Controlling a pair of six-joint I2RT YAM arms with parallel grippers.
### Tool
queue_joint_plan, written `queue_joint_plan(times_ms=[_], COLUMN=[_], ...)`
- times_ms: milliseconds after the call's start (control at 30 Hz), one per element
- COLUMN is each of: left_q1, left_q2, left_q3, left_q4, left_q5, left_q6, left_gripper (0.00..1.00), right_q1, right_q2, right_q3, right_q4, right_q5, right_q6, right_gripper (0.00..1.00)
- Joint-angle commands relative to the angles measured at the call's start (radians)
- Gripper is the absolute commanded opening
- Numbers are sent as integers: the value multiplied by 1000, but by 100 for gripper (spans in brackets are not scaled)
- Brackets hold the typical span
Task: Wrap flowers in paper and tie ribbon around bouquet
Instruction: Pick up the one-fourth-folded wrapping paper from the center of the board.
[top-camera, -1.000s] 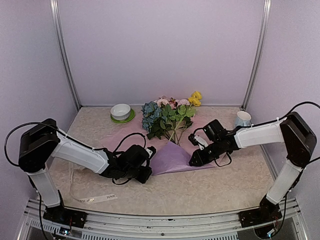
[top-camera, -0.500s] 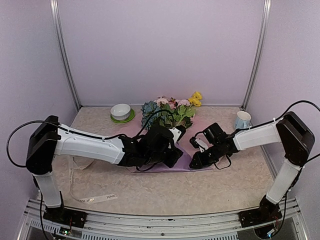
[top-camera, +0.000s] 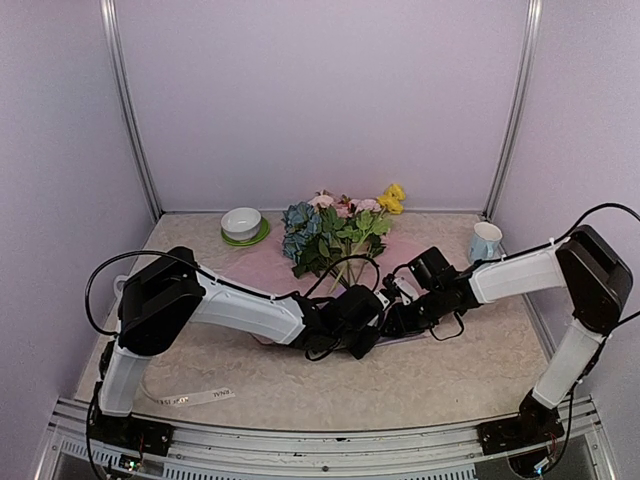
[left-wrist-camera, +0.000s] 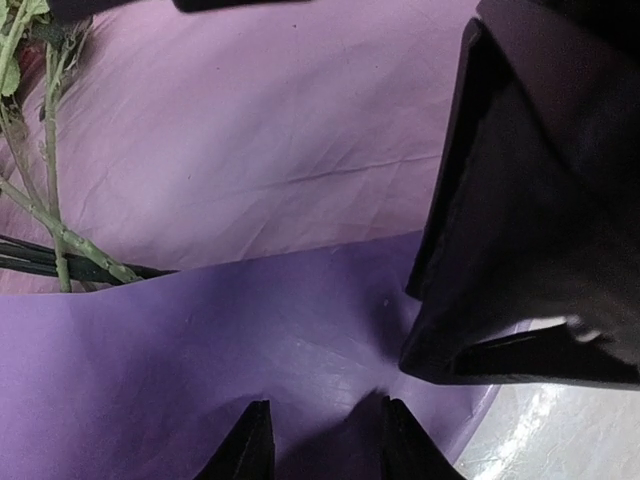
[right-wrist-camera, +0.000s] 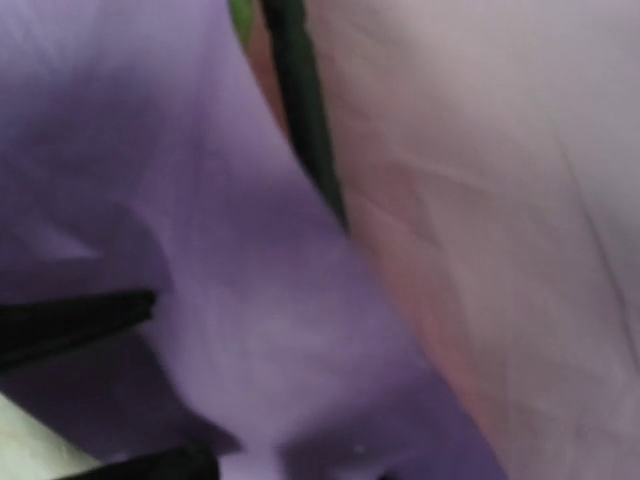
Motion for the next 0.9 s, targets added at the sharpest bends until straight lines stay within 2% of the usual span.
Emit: queue_joint_plan(times_ms=[0,133,267,367,467,667,867], left_q1=[-10,-9,-10,-9,-9,-5,2], left_q2=[27,16,21,22,19,7,-1], left_q3=[-16,-48,-49,-49,-51,-61,-72], left_q4=[-53,-40,-28,-19,-17,-18,-10], left_q5=[-10,5,20,33,31,25,27], left_q6=[15,13,12,11,12,10,8], left_gripper=[35,35,35,35,35,35,36], right_q1=[-9,-74,-203,-304,-368,-373,-377], right_q2=[-70,-193,-308,-324,-280,-194,-170], right_q3=[6,-14,-88,-139,-164,-191,-232], right_q4=[-68,-116,-149,-163,-150,-49,41], right_q5=[34,93,134,105,23,-71,-85], right_q6=[9,38,91,147,204,256,285], right_gripper=[24,31,55,66,66,60,52])
